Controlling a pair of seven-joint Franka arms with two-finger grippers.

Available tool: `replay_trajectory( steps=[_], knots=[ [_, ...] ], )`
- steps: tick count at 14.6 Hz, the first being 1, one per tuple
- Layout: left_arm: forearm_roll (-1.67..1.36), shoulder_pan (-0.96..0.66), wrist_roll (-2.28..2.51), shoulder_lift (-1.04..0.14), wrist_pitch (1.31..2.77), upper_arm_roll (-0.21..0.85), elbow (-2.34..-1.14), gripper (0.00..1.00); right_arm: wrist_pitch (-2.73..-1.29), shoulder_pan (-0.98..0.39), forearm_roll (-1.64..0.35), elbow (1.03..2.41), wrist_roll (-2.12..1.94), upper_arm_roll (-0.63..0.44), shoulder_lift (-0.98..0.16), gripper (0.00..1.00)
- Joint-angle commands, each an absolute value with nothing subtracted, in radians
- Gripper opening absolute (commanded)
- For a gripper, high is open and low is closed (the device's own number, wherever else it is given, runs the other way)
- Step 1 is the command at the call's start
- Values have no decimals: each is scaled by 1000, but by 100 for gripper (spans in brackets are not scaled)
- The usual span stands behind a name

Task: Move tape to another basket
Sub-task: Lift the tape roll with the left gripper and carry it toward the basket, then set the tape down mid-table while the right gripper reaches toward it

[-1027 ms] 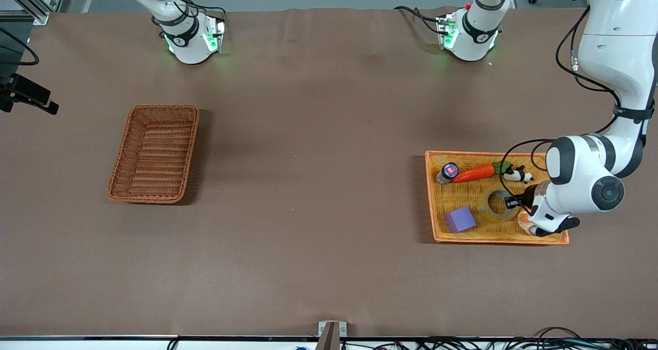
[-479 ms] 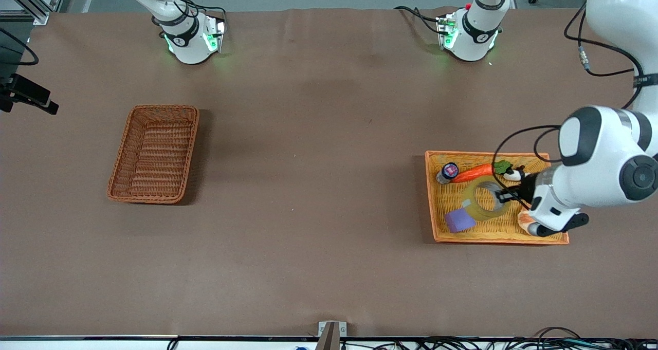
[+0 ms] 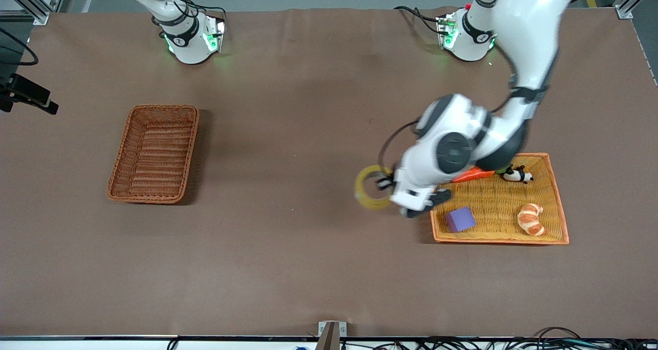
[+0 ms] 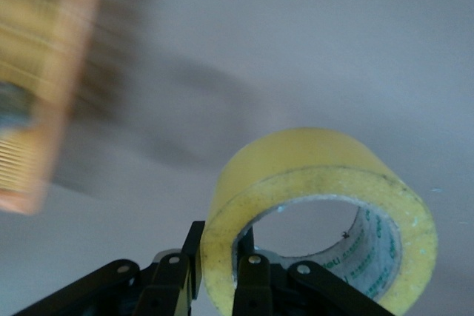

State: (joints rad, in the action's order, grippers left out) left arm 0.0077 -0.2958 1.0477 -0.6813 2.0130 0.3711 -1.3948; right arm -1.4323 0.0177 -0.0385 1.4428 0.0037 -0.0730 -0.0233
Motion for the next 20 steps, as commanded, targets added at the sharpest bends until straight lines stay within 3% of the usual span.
replay_trajectory(
  steps=[1, 4, 7, 9, 10, 11, 13, 16, 20],
  knots=[
    [-2, -400, 1171, -808, 2136, 359, -1333, 0, -1428, 37, -63, 1453, -5, -64, -14, 100],
    [5, -518, 1245, -870, 2287, 327, -1333, 1, -1427, 35, -60, 1451, -9, -64, -14, 100],
    [-3, -552, 1288, -902, 2299, 304, -1333, 1, -1427, 34, -58, 1453, -11, -63, -15, 100],
    [-3, -586, 1314, -905, 2298, 304, -1339, 10, -1427, 28, -61, 1453, -26, -57, -15, 100],
    [-5, -586, 1331, -904, 2296, 304, -1339, 40, -1422, 5, -61, 1453, -11, -51, -15, 100],
    [0, -587, 1348, -900, 2292, 304, -1339, 99, -1410, -23, -60, 1453, -2, -37, -14, 100],
    [9, -578, 1359, -862, 2269, 302, -1338, 100, -1414, -54, -61, 1457, 98, 20, -18, 100],
    [47, -500, 1344, -711, 2102, 285, -1335, 100, -1495, -78, -58, 1474, 227, 142, -93, 100],
    [191, -369, 1176, -517, 1895, 285, -1350, 100, -1803, -147, -34, 1590, 486, 287, -216, 100]
  ],
)
